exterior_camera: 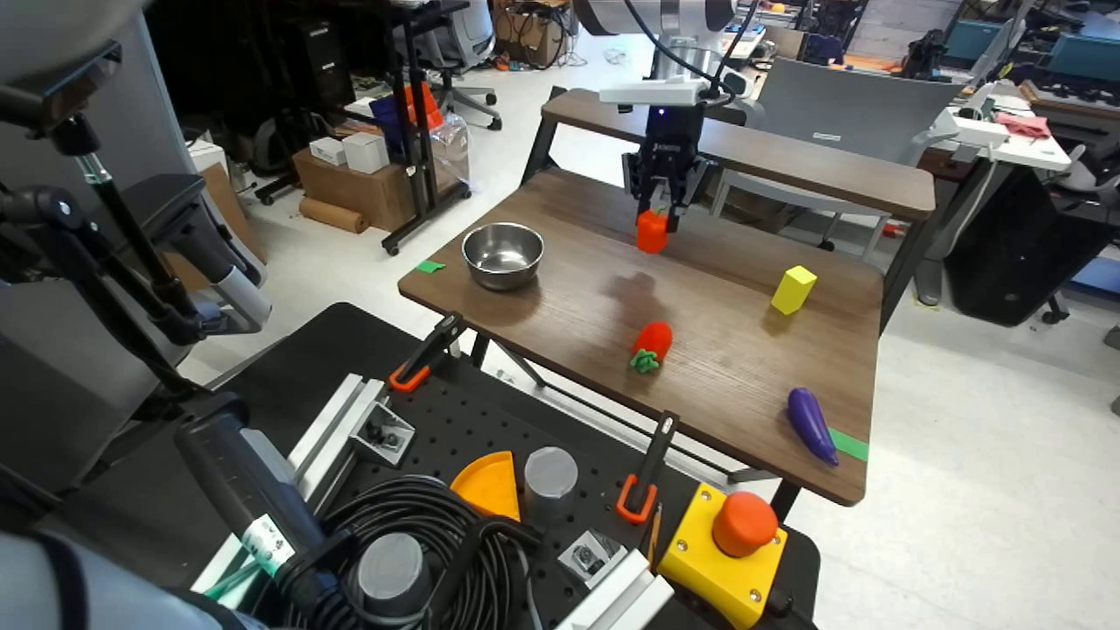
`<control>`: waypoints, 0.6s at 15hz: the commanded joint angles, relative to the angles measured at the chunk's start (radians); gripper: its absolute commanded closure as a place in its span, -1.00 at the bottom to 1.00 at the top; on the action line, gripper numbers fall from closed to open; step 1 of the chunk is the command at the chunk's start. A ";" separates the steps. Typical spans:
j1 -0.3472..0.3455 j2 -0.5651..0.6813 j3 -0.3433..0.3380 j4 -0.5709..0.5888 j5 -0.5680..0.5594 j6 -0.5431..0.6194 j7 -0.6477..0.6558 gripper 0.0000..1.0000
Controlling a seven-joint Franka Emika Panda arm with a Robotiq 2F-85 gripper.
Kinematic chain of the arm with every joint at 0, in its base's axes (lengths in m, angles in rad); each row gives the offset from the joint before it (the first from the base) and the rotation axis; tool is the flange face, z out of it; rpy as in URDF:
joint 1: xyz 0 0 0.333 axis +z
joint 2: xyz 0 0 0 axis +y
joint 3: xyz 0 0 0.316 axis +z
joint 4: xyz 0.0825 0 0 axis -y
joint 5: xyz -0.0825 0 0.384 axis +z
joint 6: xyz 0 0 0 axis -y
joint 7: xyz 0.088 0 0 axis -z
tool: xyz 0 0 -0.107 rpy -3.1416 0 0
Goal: Pick up the red bell pepper from the pot and put it on the table
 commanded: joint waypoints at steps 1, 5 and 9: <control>0.006 0.154 -0.013 0.231 0.018 -0.108 0.017 0.50; -0.001 0.254 -0.001 0.375 0.009 -0.187 0.023 0.50; 0.016 0.241 0.013 0.401 0.012 -0.214 0.008 -0.78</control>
